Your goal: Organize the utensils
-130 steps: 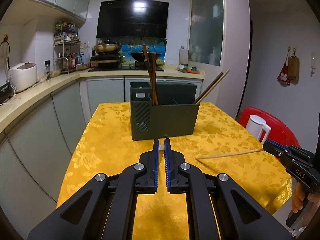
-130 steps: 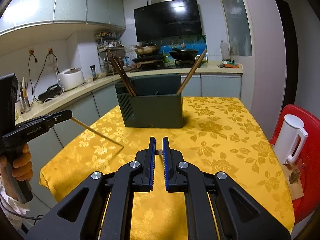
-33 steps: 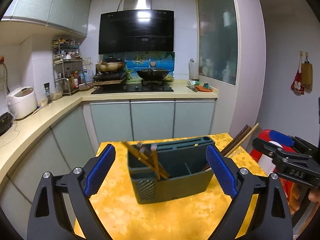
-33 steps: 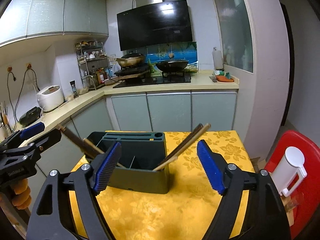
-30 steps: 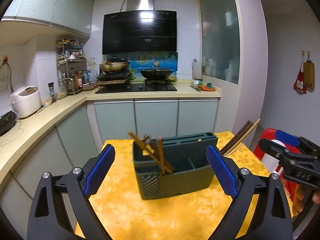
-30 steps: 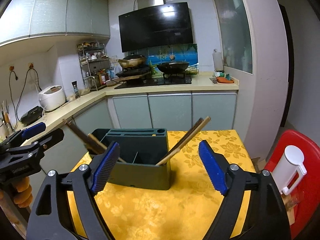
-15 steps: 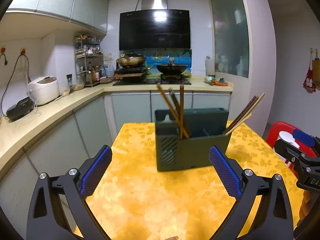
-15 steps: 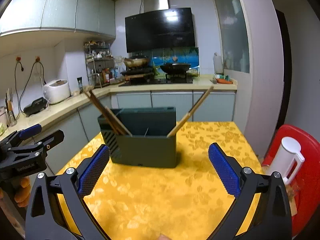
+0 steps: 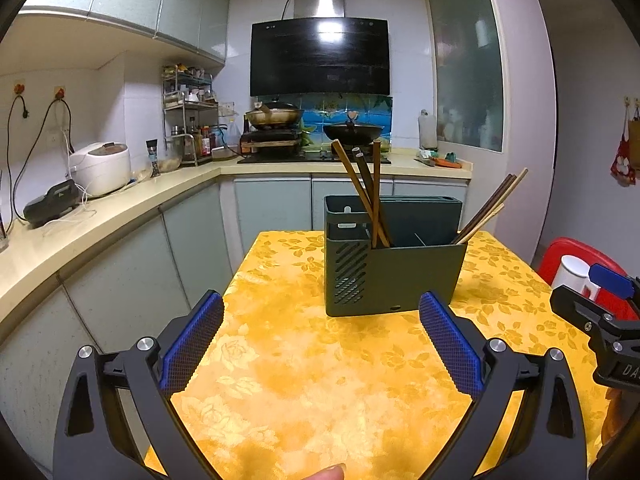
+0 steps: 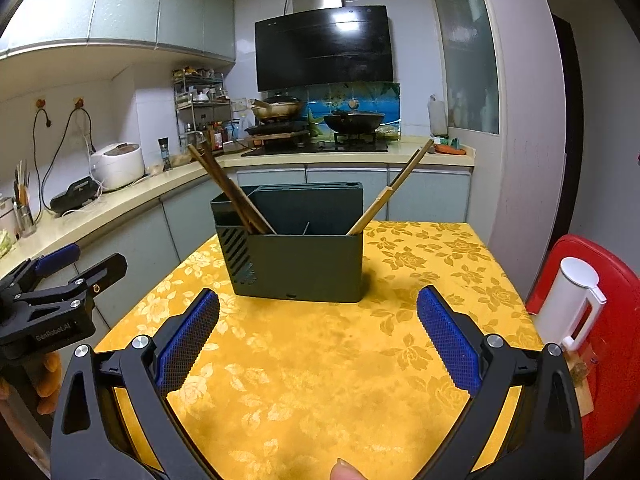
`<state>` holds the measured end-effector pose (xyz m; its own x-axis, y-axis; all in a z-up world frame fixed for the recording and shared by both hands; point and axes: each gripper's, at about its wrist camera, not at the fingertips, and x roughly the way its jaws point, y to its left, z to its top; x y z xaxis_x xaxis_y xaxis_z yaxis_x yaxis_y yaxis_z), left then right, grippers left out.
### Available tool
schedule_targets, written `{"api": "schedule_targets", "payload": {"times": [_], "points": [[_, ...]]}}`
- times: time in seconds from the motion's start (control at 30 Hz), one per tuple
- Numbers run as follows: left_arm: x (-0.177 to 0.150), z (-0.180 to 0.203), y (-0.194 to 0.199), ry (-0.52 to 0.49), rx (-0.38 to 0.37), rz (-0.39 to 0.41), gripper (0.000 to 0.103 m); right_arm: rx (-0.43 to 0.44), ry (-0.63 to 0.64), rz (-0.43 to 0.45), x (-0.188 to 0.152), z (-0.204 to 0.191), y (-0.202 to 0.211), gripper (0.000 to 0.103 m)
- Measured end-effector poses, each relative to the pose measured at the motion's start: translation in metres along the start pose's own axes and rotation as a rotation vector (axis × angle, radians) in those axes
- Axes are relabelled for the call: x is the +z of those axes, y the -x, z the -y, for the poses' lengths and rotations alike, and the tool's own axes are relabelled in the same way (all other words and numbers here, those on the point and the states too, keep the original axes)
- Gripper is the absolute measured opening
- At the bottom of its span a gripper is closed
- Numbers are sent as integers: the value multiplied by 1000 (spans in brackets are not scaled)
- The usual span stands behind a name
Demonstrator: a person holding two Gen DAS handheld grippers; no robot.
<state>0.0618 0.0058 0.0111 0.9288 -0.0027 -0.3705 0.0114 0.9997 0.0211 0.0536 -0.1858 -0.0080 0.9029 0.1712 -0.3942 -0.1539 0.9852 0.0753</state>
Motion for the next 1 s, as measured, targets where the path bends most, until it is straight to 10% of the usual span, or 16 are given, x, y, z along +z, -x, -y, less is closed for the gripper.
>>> {"api": "schedule_targets", "payload": {"times": [1.0], "points": [[-9,-1,18,13,15,6,95,-23,-3,14,-22,-9,8,96]]}}
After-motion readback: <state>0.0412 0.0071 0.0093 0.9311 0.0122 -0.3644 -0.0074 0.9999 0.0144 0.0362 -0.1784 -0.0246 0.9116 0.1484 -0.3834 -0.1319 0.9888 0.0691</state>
